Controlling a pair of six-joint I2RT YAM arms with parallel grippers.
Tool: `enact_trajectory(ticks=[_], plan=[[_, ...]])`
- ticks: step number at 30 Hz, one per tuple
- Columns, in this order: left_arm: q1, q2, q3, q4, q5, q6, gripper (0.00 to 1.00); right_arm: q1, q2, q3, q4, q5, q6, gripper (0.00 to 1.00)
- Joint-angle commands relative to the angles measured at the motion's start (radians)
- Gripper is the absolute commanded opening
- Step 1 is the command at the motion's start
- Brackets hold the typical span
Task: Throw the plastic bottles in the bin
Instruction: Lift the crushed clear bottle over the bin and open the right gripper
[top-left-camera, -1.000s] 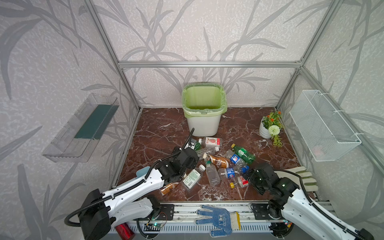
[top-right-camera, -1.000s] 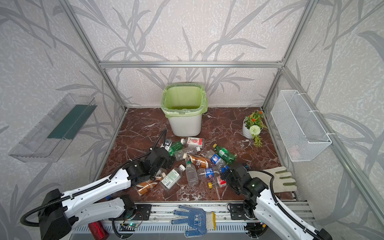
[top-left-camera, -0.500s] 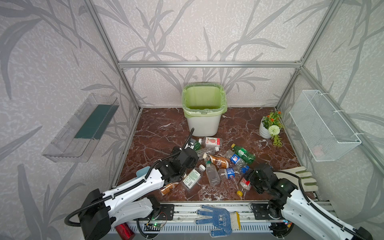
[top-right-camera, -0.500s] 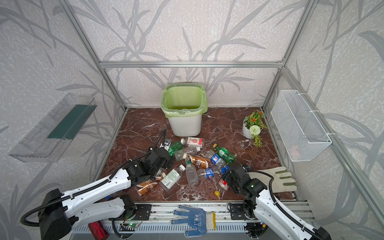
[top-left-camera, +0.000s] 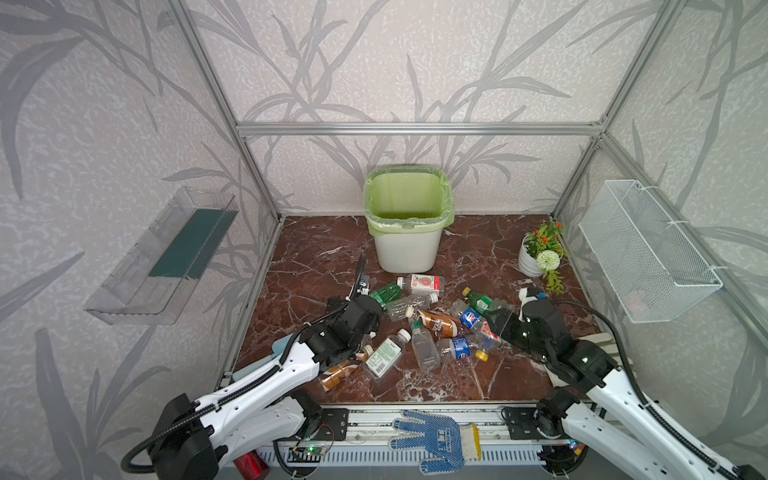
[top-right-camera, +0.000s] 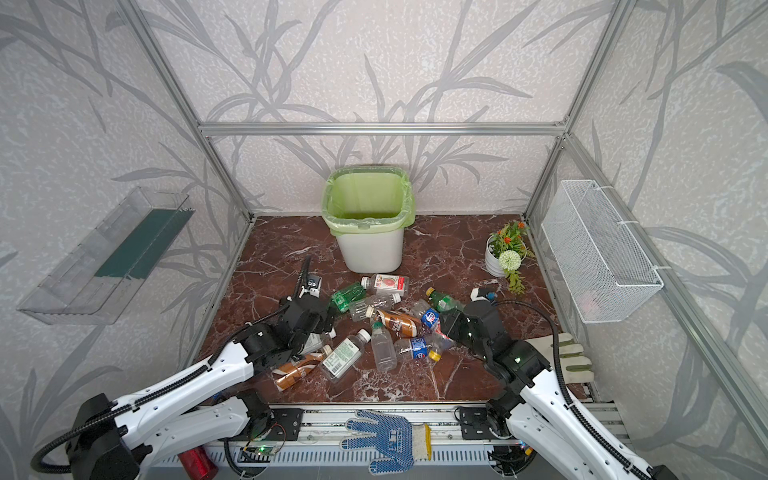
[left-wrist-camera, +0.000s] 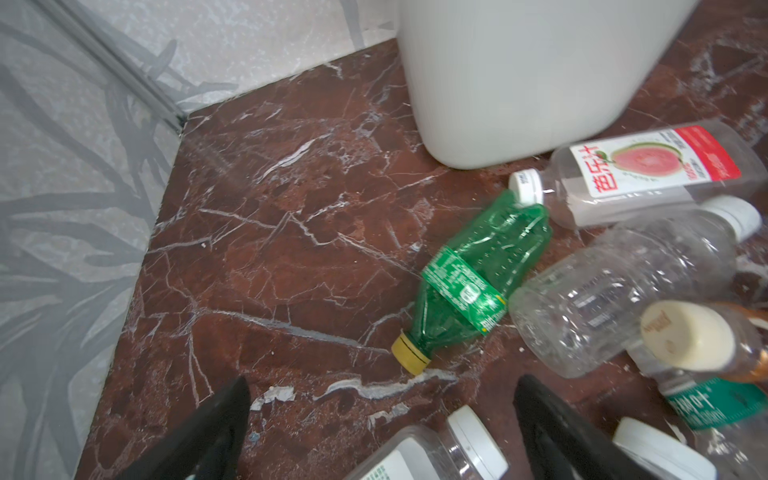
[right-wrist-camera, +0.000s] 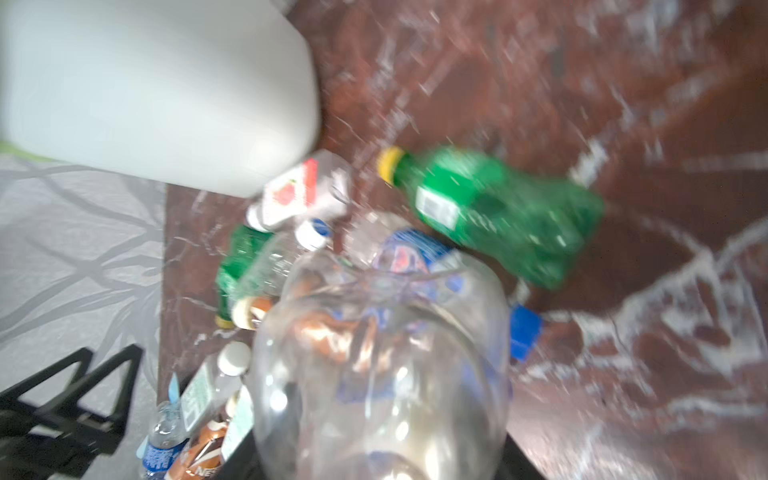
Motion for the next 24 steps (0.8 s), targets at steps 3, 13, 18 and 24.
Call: enact_trajectory(ticks=[3,13,18,24], plan=[[0.089,-0.021,-0.013,-0.055,0.032,-0.104,0.99,0.004,0.166,0.451,0.158,-0.007,-0.573,0.50],[0.125,-0.015,-0.039,-0.072,0.076,-0.162,0.99,0.004,0.330,0.672,0.714,0.001,-0.719,0.51],[0.128,-0.023,-0.036,-0.077,0.094,-0.159,0.99,0.004,0.673,0.795,0.808,-0.141,-0.577,0.52],[0.136,-0.039,-0.027,-0.098,0.107,-0.154,0.99,0.004,1.023,1.116,0.545,-0.213,-0.559,0.86]])
